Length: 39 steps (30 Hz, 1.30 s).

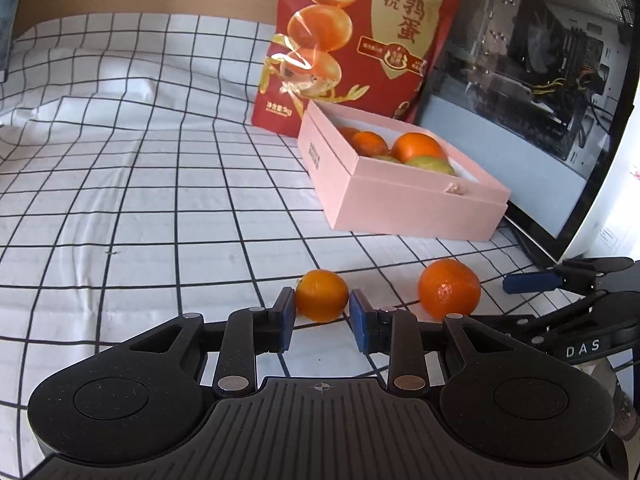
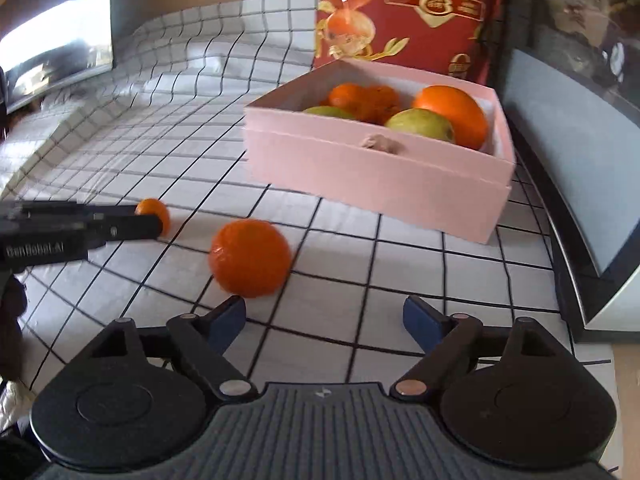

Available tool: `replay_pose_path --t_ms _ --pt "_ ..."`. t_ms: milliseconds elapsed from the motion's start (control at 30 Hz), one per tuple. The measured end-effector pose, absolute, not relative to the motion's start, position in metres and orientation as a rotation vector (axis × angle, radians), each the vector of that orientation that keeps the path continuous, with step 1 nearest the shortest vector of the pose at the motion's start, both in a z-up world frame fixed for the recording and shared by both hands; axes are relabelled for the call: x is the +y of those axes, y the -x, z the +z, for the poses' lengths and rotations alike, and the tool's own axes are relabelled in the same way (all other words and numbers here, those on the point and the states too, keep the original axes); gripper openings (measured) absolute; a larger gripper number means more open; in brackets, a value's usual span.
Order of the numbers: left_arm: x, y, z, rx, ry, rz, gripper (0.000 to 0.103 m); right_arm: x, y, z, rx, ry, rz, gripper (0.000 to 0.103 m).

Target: Organize fruits

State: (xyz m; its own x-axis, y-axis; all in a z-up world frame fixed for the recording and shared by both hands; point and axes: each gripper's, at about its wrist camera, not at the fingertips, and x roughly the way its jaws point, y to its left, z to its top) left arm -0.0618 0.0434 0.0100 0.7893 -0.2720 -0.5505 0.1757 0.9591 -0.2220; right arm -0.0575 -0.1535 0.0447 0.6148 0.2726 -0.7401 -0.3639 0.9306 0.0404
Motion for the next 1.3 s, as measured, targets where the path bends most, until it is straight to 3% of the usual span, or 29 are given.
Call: replay_pose_path --t_ms 233,933,1133,1233,1300 --pt "0.032 0.061 0.010 0.611 0.093 -0.217 0.035 -0.144 0.057 0.037 0.814 0.129 0.369 0.103" --pt "0.037 0.064 0.008 0.599 0.123 -0.217 0.034 -0.135 0.056 0.039 0.840 0.137 0.397 0.103" --pt "0.035 0.059 0.009 0.608 0.102 -0.235 0.034 -0.114 0.057 0.041 0.813 0.159 0.460 0.091" --pt "0.031 0.052 0.009 0.611 0.076 -0.235 0.034 -0.112 0.050 0.043 0.799 0.153 0.460 0.076" --pt "0.030 0.048 0.010 0.617 0.075 -0.233 0.034 -0.116 0.044 0.046 0.799 0.144 0.457 0.061"
